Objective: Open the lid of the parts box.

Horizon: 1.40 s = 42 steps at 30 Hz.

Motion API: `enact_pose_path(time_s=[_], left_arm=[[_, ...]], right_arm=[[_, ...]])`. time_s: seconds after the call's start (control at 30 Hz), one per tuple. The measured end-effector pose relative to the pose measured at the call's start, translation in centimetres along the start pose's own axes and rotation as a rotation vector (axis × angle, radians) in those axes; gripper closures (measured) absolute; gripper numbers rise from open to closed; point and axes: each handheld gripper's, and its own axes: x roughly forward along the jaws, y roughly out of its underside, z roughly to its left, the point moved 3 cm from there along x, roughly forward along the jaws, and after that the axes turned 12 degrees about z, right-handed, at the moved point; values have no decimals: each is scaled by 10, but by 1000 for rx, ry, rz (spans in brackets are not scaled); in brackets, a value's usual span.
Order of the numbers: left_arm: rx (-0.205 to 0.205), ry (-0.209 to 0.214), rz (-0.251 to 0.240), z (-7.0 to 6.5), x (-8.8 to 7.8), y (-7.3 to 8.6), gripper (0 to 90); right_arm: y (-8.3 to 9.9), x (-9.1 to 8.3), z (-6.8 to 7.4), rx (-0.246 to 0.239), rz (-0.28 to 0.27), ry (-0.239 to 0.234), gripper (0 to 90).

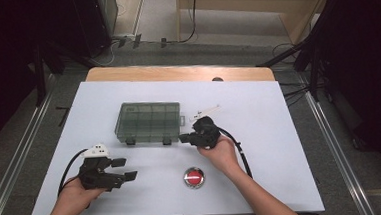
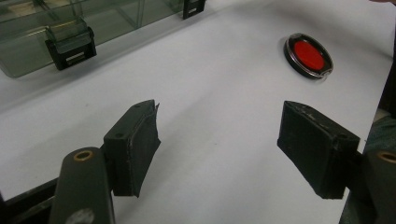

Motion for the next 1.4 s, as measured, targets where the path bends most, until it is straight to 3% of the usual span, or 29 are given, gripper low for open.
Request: enact_pose_path(time_s=[0.87,1.4], left_arm=[[-19,-11,-1,5,-2,3,284],[-30,-11,-13,13,-3,2,283]], right_arm=[[-9,-5,1,17,-27,-4,900],[-23,-12,1,-1,-36,-7,900]])
